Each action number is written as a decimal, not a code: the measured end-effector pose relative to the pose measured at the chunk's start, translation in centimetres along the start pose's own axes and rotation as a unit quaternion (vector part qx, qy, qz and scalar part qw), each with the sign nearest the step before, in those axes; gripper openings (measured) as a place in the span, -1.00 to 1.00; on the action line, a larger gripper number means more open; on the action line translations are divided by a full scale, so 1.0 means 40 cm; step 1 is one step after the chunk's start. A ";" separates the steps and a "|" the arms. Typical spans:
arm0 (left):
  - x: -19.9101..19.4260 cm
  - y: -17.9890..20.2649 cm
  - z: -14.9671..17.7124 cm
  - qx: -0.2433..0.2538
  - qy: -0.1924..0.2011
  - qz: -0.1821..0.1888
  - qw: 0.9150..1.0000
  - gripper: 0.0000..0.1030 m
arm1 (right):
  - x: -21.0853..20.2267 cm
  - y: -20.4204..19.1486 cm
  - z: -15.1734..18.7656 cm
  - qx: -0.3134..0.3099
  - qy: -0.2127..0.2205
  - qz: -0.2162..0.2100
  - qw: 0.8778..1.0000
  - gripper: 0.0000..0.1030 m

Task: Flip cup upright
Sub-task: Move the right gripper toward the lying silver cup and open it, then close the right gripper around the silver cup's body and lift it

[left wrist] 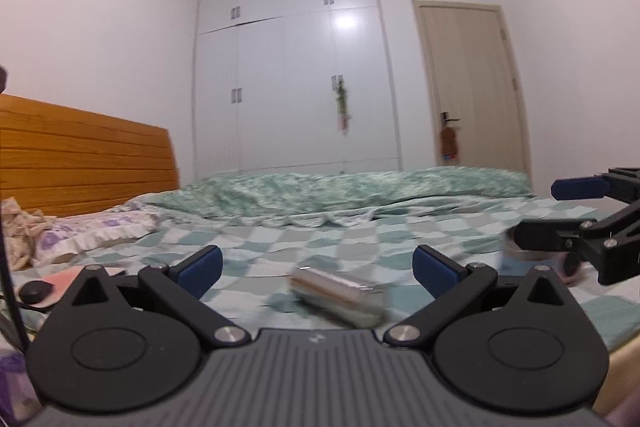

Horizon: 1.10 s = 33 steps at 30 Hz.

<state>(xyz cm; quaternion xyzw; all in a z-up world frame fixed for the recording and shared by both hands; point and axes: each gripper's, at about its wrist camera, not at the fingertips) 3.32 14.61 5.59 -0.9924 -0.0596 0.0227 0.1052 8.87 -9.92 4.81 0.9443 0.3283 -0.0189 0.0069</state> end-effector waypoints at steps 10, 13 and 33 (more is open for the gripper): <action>0.130 -0.157 0.047 -0.008 -0.039 -0.025 0.999 1.00 | 0.330 -0.076 -0.030 0.005 -0.033 -0.090 0.995 1.00; 0.173 -0.175 0.063 -0.008 -0.056 -0.023 0.998 1.00 | 0.424 -0.064 -0.026 -0.008 -0.049 -0.106 0.993 1.00; 0.500 -0.205 0.140 0.037 -0.165 0.049 0.984 1.00 | 0.868 0.108 0.041 0.044 -0.282 -0.120 0.951 1.00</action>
Point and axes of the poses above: each gripper's, at about its wrist camera, not at the fingertips, and x roughly the way its jaws point, y to its right, z to its underside, and after that the axes turned 7 degrees about x, right-handed
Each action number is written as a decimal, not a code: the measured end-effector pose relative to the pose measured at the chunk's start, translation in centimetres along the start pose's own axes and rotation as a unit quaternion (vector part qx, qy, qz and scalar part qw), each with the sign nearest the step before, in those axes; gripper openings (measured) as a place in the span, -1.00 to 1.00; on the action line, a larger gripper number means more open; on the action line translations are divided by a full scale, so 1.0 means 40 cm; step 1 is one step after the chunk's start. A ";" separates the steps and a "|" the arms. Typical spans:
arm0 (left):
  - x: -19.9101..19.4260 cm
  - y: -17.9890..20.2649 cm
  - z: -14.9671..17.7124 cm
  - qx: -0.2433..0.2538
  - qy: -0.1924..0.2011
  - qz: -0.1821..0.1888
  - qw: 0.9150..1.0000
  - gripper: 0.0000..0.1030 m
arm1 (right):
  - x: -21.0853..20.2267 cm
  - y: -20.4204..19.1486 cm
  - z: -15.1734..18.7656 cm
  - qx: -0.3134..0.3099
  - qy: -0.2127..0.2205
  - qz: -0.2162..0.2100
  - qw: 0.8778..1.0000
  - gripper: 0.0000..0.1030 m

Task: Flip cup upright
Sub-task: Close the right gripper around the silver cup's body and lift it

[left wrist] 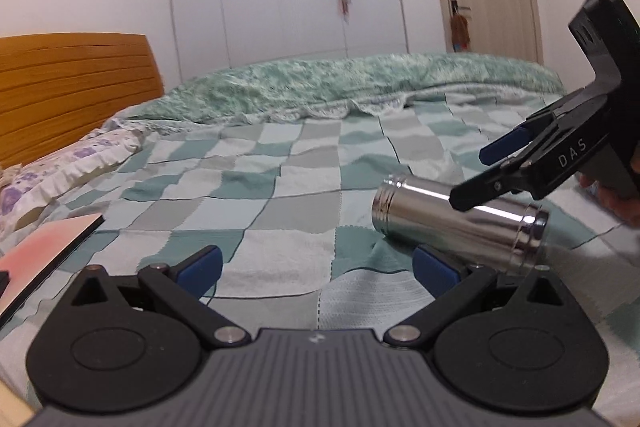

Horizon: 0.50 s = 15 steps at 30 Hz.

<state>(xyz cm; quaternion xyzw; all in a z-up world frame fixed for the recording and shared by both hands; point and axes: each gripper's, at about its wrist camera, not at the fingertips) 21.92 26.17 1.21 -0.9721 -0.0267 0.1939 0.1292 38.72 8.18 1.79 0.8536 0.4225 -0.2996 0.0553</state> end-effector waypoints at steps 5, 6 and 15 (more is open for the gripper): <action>0.048 -0.006 -0.002 0.014 -0.019 0.032 0.999 1.00 | 0.040 0.003 0.001 0.031 -0.053 0.010 0.998 1.00; 0.058 -0.007 -0.003 0.018 -0.026 0.038 0.999 1.00 | 0.047 0.002 -0.002 0.037 -0.061 0.012 0.997 0.97; 0.109 -0.030 -0.002 0.006 -0.051 0.052 0.997 1.00 | 0.156 -0.010 -0.020 0.103 -0.179 0.032 0.978 0.29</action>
Point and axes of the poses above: each gripper's, at about its wrist camera, not at the fingertips, and x roughly the way its jaws point, y to its right, z to its underside, and after that the axes turned 7 degrees about x, right-handed
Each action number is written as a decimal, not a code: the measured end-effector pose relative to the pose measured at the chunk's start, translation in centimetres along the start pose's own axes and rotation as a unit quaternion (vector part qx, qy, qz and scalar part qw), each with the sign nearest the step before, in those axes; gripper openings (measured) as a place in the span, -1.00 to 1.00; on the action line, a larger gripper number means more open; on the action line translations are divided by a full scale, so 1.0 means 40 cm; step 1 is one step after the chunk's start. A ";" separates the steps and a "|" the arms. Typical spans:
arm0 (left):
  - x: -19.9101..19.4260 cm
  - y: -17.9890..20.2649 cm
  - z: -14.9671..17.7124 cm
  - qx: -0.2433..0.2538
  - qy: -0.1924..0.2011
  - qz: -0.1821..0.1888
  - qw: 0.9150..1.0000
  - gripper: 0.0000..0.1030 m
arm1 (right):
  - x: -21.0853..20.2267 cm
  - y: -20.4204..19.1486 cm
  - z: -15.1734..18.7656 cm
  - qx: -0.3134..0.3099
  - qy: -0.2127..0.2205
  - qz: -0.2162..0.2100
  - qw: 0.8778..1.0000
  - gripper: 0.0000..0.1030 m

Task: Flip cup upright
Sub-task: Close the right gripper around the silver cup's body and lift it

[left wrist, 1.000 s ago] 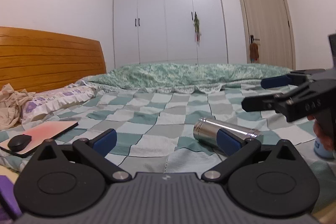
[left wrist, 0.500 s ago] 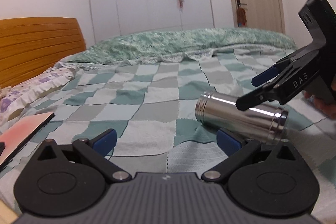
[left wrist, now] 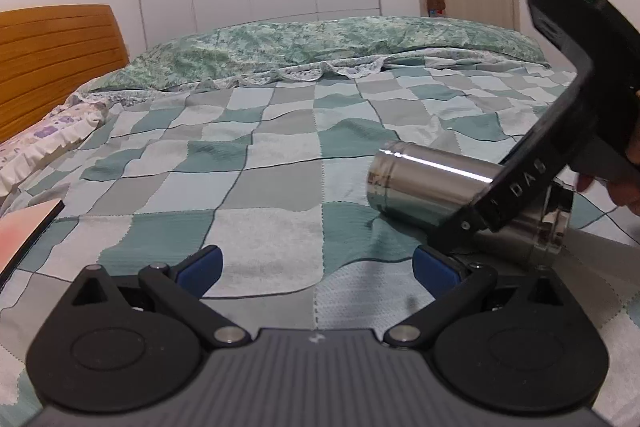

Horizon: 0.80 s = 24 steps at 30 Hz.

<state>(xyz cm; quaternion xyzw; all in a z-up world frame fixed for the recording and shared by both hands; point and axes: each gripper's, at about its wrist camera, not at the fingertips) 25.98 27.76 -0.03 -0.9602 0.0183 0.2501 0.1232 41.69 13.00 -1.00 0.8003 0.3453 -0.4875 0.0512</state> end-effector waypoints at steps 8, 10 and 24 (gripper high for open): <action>-0.065 0.011 -0.001 -0.024 0.006 0.001 1.000 1.00 | -0.069 0.007 0.040 0.040 0.022 -0.016 0.999 0.20; -0.096 0.021 -0.006 -0.025 0.012 0.004 1.000 1.00 | -0.101 0.002 0.055 0.050 0.030 -0.021 0.998 0.20; -0.343 0.125 -0.012 -0.013 0.051 0.034 0.998 1.00 | -0.355 -0.061 0.246 0.111 0.086 -0.052 0.989 0.20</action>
Point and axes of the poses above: each gripper's, at about its wrist camera, not at the fingertips, and x roughly the way its jaws point, y to its right, z to its underside, and after that the axes turned 7 degrees about x, right-handed
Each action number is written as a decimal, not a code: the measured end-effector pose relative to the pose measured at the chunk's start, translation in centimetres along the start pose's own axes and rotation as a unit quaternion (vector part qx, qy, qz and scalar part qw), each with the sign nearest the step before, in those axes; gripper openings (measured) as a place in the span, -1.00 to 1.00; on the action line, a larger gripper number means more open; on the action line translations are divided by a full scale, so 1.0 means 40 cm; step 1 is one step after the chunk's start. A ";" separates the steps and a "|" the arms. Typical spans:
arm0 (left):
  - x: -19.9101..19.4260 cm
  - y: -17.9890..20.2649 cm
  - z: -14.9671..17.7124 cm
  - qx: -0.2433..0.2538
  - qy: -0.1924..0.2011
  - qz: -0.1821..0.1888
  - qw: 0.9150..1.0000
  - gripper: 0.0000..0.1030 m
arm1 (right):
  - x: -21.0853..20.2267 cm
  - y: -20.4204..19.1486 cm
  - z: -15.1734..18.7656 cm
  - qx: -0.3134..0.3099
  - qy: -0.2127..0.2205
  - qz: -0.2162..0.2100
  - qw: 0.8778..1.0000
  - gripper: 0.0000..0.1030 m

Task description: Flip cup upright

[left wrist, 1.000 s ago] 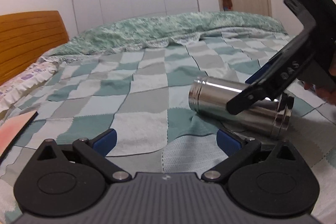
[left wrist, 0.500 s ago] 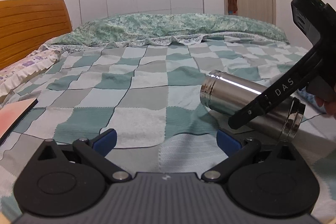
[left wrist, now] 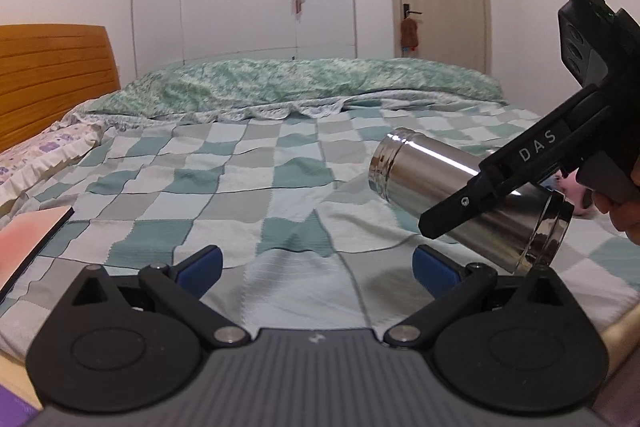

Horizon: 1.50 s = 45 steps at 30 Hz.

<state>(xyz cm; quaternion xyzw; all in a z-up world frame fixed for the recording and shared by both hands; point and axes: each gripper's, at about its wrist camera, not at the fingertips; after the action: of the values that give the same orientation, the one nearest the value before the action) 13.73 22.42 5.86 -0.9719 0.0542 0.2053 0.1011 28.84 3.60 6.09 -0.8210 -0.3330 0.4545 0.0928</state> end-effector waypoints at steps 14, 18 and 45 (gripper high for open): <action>-0.088 0.126 0.060 0.007 0.002 0.049 0.999 1.00 | -0.112 0.098 0.241 0.103 0.016 0.023 0.994 0.20; -0.079 0.149 0.079 0.011 -0.011 0.053 0.999 1.00 | -0.097 0.138 0.273 0.129 0.019 0.037 0.991 0.20; -0.113 0.256 0.037 0.015 -0.032 0.025 0.999 1.00 | -0.207 0.200 0.296 0.059 0.087 0.063 0.992 1.00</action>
<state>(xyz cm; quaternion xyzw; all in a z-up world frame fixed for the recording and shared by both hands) 7.55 13.05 4.59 -0.9615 0.0782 0.2381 0.1125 19.96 -9.49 1.35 -0.8699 -0.2439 0.4048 0.1409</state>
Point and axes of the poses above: each gripper's, at about its wrist camera, not at the fingertips, and x roughly the way its jaws point, y to its right, z to its underside, and after that the axes turned 7 degrees about x, right-handed
